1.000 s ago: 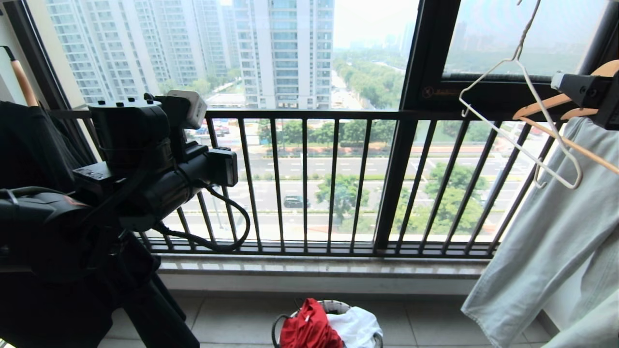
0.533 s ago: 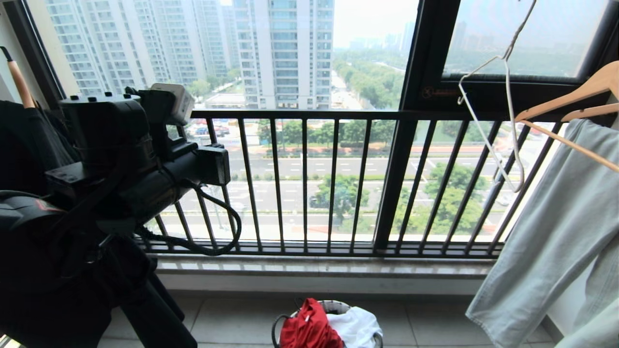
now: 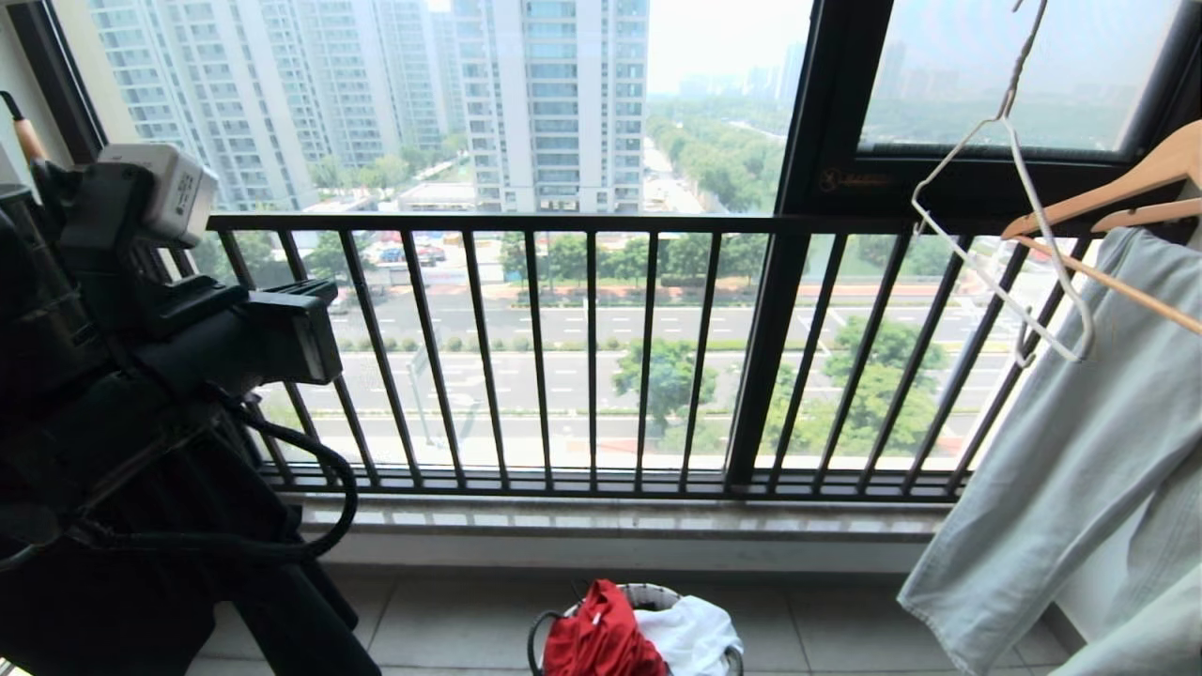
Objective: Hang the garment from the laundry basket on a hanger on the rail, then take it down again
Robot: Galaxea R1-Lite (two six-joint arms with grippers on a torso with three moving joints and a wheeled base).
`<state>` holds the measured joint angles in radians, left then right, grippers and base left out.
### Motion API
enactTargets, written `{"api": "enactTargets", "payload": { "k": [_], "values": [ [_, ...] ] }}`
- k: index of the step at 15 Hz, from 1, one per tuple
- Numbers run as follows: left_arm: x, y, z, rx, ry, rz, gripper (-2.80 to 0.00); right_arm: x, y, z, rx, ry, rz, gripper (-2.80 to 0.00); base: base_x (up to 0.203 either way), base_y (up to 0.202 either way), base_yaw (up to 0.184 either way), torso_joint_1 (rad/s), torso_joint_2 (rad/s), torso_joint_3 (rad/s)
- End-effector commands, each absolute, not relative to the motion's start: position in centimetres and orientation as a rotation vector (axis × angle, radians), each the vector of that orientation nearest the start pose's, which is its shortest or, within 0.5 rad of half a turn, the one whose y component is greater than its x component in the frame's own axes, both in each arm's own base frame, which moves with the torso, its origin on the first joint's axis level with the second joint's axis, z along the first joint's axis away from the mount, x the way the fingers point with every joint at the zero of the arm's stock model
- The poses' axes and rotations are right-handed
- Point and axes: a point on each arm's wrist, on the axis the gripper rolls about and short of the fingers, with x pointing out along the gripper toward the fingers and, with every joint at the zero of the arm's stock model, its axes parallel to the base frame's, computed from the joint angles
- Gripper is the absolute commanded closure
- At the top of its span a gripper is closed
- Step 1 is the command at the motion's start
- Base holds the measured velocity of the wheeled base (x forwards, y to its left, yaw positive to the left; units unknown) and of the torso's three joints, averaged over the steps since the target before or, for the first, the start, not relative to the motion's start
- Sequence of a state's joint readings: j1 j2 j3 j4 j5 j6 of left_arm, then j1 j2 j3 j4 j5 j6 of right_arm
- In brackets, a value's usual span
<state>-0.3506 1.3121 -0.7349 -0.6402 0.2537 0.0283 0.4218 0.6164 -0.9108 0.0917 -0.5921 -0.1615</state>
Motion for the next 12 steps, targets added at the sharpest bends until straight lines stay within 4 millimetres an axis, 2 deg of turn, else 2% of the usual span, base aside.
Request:
{"api": "enactTargets", "payload": {
  "k": [1,3,5,8,10,12],
  "values": [
    [17.6,-3.9,27.9,-0.012,-0.148,0.004,0.0,-1.9,-2.1,31.6,-0.035,-0.221,-0.236,0.0,0.0,0.0,0.0,0.0,0.0,0.0],
    [14.6,-2.4,28.1,-0.024,-0.203,0.048,0.0,-3.2,-2.3,31.4,-0.027,-0.251,-0.303,0.0,0.0,0.0,0.0,0.0,0.0,0.0],
    [11.2,-1.6,27.3,-0.031,-0.242,0.062,0.0,-4.5,-2.6,30.9,-0.021,-0.269,-0.338,0.0,0.0,0.0,0.0,0.0,0.0,0.0],
    [6.6,-0.6,26.3,-0.027,-0.234,0.091,0.0,-6.7,-3.0,29.1,-0.043,-0.228,-0.373,0.0,0.0,0.0,0.0,0.0,0.0,0.0],
    [3.7,0.0,25.5,-0.019,-0.205,0.107,0.0,-7.8,-2.9,28.8,-0.042,-0.239,-0.412,0.0,0.0,0.0,0.0,0.0,0.0,0.0],
    [1.9,0.6,25.1,-0.018,-0.163,0.244,0.0,-8.6,-2.7,29.0,-0.041,-0.259,-0.459,0.0,0.0,0.0,0.0,0.0,0.0,0.0]
  ]
}}
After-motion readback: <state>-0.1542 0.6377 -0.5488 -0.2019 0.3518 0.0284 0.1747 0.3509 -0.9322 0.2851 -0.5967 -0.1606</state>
